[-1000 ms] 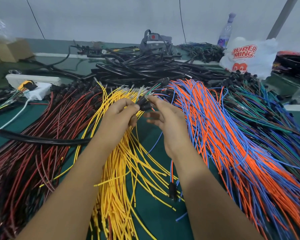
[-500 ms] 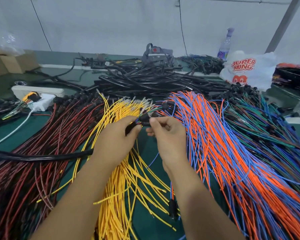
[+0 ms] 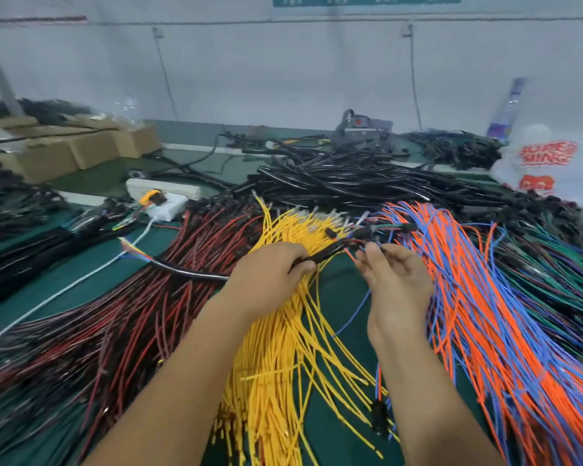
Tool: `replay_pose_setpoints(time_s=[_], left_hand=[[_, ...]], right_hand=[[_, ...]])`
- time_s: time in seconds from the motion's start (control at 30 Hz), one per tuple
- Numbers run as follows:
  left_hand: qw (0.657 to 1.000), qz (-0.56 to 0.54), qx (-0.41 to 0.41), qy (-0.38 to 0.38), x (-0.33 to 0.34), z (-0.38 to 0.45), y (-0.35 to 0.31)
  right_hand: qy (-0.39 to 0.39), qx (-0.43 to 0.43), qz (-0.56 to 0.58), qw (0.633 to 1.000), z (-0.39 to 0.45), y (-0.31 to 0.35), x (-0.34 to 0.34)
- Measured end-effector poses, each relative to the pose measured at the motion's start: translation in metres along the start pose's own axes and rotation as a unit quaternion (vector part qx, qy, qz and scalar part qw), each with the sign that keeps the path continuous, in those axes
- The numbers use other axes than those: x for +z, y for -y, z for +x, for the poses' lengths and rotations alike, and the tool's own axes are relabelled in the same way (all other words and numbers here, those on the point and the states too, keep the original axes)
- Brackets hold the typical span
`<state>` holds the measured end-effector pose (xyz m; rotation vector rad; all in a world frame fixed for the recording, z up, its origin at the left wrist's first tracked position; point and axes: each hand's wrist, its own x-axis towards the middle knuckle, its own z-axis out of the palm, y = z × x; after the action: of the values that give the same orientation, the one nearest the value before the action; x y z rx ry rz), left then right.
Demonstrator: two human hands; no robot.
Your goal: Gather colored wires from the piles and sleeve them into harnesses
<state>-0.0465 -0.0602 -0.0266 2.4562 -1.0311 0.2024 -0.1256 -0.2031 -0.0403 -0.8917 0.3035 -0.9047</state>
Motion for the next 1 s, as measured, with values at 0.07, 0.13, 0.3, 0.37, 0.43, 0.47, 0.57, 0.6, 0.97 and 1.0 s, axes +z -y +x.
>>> replay_pose_setpoints(time_s=[0.07,0.13,0.3,0.37,0.43,0.47,0.57,0.6,0.97,1.0], left_hand=[[1.000,-0.018,0.005,-0.014,-0.008,-0.002,-0.002],[1.000,-0.006,0.009,-0.027,-0.015,-0.005,-0.004],[0.990,-0.056,-0.038,-0.124,-0.039,-0.009,-0.002],[0.979,-0.068,-0.063,-0.180,-0.062,-0.008,0.005],[0.966,-0.044,-0.081,-0.243,-0.091,-0.009,0.017],[0.958,-0.018,-0.087,-0.273,-0.110,-0.010,0.025],[0.937,0.108,-0.100,-0.318,-0.168,-0.019,0.057],[0.930,0.151,-0.104,-0.318,-0.184,-0.024,0.070],[0.891,0.298,-0.342,-0.006,-0.130,-0.050,0.150],[0.908,0.276,-0.314,-0.012,-0.118,-0.039,0.140]], right_hand=[[0.012,-0.005,-0.021,1.000,-0.004,-0.001,0.002],[0.026,-0.006,-0.045,0.999,-0.007,-0.002,0.004],[0.112,-0.005,-0.152,0.982,-0.020,-0.004,0.009],[0.146,0.005,-0.191,0.971,-0.022,-0.005,0.008],[0.184,0.010,-0.242,0.952,-0.022,-0.005,0.005],[0.207,0.010,-0.265,0.942,-0.022,-0.005,0.004],[0.278,0.016,-0.310,0.909,-0.023,-0.010,0.002],[0.305,0.026,-0.328,0.894,-0.024,-0.012,0.001],[0.350,0.038,-0.381,0.855,-0.020,-0.018,0.002],[0.349,0.039,-0.381,0.855,-0.020,-0.018,0.002]])
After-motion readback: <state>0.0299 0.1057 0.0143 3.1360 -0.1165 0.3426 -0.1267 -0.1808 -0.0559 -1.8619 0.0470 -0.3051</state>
